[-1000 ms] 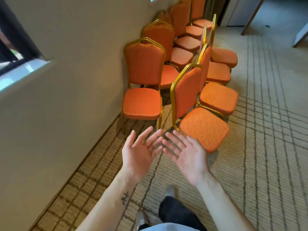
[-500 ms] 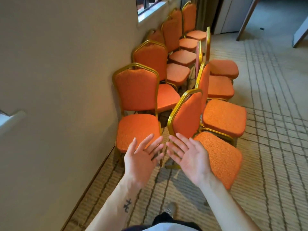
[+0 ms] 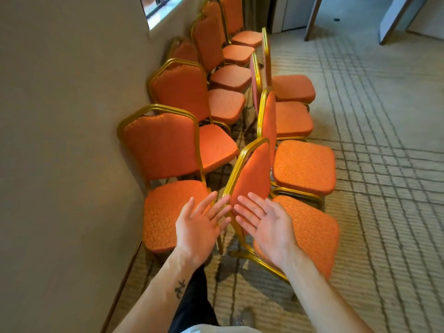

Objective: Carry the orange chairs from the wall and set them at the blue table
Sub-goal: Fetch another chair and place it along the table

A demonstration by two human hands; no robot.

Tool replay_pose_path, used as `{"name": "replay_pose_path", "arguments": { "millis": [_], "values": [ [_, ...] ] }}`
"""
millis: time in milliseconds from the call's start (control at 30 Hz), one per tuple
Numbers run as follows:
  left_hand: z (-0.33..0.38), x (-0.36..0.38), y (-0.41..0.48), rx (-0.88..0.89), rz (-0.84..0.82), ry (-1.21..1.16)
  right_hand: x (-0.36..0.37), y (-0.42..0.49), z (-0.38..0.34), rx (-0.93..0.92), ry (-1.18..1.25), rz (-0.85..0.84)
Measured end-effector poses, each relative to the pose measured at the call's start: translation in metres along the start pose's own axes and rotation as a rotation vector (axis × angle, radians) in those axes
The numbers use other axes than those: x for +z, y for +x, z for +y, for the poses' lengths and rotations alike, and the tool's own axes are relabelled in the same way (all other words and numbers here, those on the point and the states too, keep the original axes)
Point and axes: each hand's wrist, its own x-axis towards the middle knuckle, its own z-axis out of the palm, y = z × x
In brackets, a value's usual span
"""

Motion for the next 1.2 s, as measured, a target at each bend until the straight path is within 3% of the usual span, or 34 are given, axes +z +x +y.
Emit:
{"name": "replay_pose_path", "arguments": {
  "millis": [233, 633, 900, 1200],
  "values": [
    [0.046, 0.004, 0.103, -0.111, -0.048, 0.093, 0.02, 0.088, -0.012, -0.046, 0.067, 0.121],
    [0.104, 0.028, 0.271, -0.461, -0.116, 0.188, 0.056, 0.207, -0.028, -0.173, 0.249, 0.362],
    [0.099, 0.026, 0.318, -0.521, -0.061, 0.346, 0.052, 0.233, -0.026, -0.204, 0.096, 0.552],
    [0.091, 0.044, 0.332, -0.56, -0.03, 0.443, 0.046, 0.258, -0.017, -0.123, 0.055, 0.488]
  ]
}}
